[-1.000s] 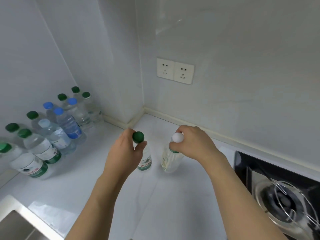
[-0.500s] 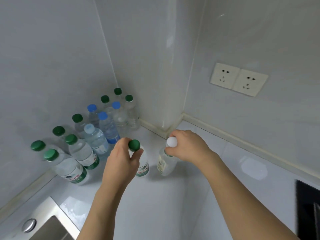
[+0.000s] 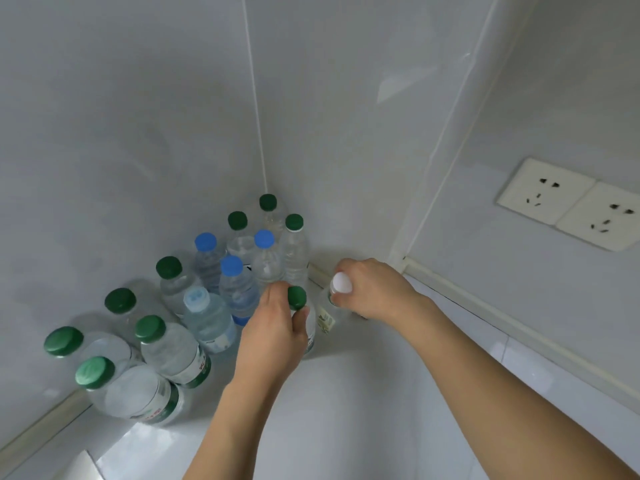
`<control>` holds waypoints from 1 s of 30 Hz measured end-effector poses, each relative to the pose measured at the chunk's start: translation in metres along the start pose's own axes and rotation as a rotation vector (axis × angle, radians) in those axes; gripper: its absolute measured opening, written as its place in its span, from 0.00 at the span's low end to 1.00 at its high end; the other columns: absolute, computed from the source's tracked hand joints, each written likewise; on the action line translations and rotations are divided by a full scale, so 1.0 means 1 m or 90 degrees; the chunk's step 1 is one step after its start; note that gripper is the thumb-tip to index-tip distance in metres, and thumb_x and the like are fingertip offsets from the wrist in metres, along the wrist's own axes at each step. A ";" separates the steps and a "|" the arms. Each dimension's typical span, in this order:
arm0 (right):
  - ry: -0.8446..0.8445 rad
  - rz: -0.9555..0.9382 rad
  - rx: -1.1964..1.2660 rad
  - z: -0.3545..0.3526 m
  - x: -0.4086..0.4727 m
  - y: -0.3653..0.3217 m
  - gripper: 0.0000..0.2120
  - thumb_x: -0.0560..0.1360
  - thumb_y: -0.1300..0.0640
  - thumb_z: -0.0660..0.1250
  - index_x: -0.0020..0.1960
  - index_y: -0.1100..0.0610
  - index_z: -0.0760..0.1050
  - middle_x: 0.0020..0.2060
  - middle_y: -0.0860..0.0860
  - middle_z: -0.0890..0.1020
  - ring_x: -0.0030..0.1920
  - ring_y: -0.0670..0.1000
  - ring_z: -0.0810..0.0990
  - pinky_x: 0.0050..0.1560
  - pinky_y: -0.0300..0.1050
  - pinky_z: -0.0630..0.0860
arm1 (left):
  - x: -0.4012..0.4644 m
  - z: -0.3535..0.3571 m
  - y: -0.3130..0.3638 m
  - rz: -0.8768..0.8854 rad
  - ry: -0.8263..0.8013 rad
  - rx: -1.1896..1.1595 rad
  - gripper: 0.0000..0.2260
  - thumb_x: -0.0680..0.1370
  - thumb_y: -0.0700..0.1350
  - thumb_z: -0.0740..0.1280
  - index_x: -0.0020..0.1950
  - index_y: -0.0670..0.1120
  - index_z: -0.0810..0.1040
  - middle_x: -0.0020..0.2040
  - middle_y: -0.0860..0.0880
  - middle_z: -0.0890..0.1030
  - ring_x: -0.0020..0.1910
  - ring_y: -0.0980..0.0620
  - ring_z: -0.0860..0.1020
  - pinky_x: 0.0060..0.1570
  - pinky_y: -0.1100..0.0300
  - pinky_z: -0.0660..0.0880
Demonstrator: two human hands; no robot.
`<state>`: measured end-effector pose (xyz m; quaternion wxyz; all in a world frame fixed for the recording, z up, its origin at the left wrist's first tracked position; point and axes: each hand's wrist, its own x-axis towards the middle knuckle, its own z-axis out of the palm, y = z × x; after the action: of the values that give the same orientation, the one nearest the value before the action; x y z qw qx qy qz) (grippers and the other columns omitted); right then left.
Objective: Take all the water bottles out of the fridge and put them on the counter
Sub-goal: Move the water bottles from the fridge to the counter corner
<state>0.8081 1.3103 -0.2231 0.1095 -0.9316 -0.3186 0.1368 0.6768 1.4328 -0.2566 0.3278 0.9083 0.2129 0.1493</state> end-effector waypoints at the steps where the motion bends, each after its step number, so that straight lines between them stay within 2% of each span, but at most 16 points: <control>1: -0.009 -0.007 -0.006 0.001 0.011 0.000 0.14 0.73 0.49 0.67 0.56 0.52 0.74 0.49 0.54 0.79 0.46 0.56 0.77 0.39 0.44 0.69 | 0.008 0.004 -0.004 0.019 -0.002 0.008 0.11 0.78 0.45 0.65 0.58 0.43 0.70 0.54 0.49 0.73 0.50 0.47 0.75 0.40 0.58 0.66; 6: -0.050 -0.059 -0.031 -0.007 0.047 0.002 0.15 0.73 0.49 0.69 0.56 0.53 0.74 0.49 0.52 0.79 0.46 0.53 0.73 0.41 0.44 0.69 | 0.029 0.012 -0.009 0.107 -0.017 0.045 0.11 0.78 0.45 0.65 0.57 0.44 0.69 0.53 0.49 0.72 0.42 0.45 0.76 0.34 0.51 0.73; 11: -0.049 -0.092 -0.064 -0.013 0.073 0.005 0.14 0.72 0.50 0.69 0.55 0.54 0.74 0.50 0.53 0.79 0.50 0.56 0.77 0.44 0.46 0.72 | 0.052 0.020 -0.015 0.098 0.025 0.053 0.10 0.77 0.40 0.64 0.56 0.41 0.69 0.52 0.46 0.71 0.40 0.44 0.74 0.31 0.56 0.64; 15: -0.057 -0.113 -0.082 -0.015 0.083 0.001 0.16 0.73 0.50 0.68 0.58 0.55 0.73 0.51 0.54 0.78 0.50 0.56 0.77 0.42 0.44 0.70 | 0.062 0.028 -0.016 0.130 0.060 0.066 0.10 0.75 0.39 0.67 0.54 0.41 0.70 0.50 0.45 0.72 0.42 0.45 0.73 0.29 0.58 0.65; 21: -0.042 -0.133 -0.078 -0.012 0.091 -0.004 0.15 0.74 0.50 0.68 0.58 0.55 0.74 0.52 0.54 0.79 0.51 0.56 0.77 0.44 0.44 0.71 | 0.061 0.036 -0.025 0.127 0.143 0.120 0.12 0.74 0.41 0.67 0.55 0.38 0.73 0.49 0.43 0.75 0.46 0.43 0.73 0.35 0.58 0.68; 26: -0.022 -0.137 -0.056 -0.006 0.093 -0.002 0.15 0.75 0.51 0.67 0.59 0.54 0.73 0.54 0.54 0.78 0.53 0.57 0.78 0.51 0.49 0.76 | 0.064 0.042 -0.026 0.109 0.174 0.118 0.13 0.75 0.39 0.67 0.57 0.36 0.73 0.53 0.40 0.76 0.50 0.40 0.74 0.41 0.50 0.75; 30: -0.007 -0.138 -0.033 -0.002 0.093 0.001 0.15 0.73 0.51 0.68 0.58 0.53 0.73 0.53 0.54 0.78 0.51 0.57 0.78 0.50 0.49 0.77 | 0.063 0.042 -0.024 0.112 0.179 0.114 0.15 0.76 0.43 0.60 0.58 0.36 0.73 0.54 0.40 0.75 0.51 0.40 0.74 0.45 0.49 0.75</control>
<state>0.8802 1.3672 -0.2390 0.0979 -0.8934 -0.4214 0.1209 0.7420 1.4576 -0.2954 0.1982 0.9192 0.1891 0.2828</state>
